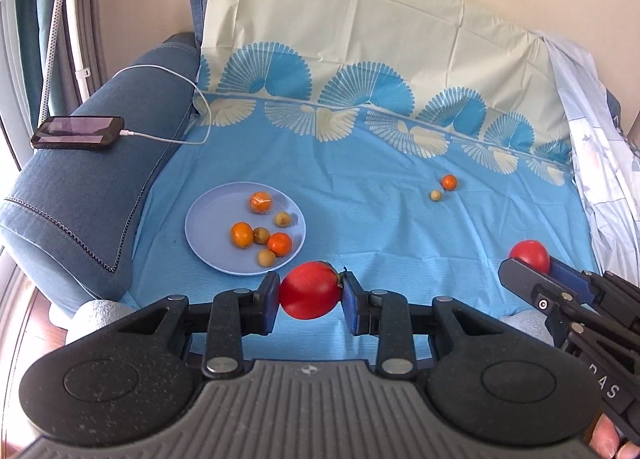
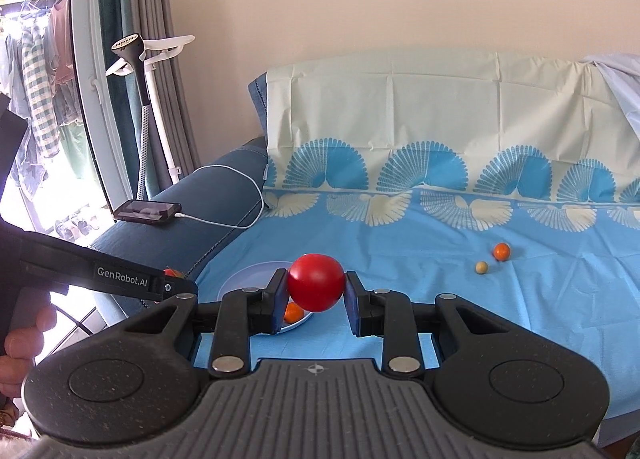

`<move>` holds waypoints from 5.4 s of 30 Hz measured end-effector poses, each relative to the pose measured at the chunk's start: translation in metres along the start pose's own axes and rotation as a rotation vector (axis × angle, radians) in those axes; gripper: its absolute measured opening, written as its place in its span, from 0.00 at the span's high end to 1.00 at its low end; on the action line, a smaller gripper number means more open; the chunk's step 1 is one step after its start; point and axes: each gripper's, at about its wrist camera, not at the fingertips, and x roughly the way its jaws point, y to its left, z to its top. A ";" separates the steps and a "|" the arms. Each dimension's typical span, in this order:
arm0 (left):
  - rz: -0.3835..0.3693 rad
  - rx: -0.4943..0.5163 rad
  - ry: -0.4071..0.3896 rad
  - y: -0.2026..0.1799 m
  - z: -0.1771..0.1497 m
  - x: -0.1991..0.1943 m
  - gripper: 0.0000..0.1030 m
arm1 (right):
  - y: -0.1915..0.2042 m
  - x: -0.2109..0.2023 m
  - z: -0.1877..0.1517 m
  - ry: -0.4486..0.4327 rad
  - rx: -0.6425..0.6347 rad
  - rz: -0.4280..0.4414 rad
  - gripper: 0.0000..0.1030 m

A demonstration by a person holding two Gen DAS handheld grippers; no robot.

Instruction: Organize fruits

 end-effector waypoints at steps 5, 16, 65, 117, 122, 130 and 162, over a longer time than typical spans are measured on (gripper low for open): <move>-0.004 0.005 -0.020 -0.001 -0.002 -0.006 0.65 | 0.003 -0.007 -0.003 -0.006 -0.008 -0.009 0.70; -0.004 0.002 -0.031 0.003 -0.005 -0.011 0.65 | 0.006 -0.012 -0.006 -0.017 -0.025 -0.004 0.70; 0.174 -0.223 0.114 0.119 0.058 0.126 0.65 | 0.039 0.155 0.013 0.235 -0.081 0.045 0.70; 0.323 -0.136 0.078 0.082 0.003 0.073 0.00 | 0.055 0.114 -0.005 0.181 -0.217 -0.055 0.01; 0.322 -0.121 0.061 0.071 -0.002 0.055 0.00 | 0.052 0.091 -0.009 0.162 -0.214 -0.070 0.01; 0.329 -0.107 0.017 0.061 -0.005 0.034 0.00 | 0.048 0.062 -0.008 0.093 -0.218 -0.066 0.01; 0.334 -0.060 0.042 0.053 -0.006 0.049 0.00 | 0.046 0.062 -0.013 0.090 -0.225 -0.085 0.01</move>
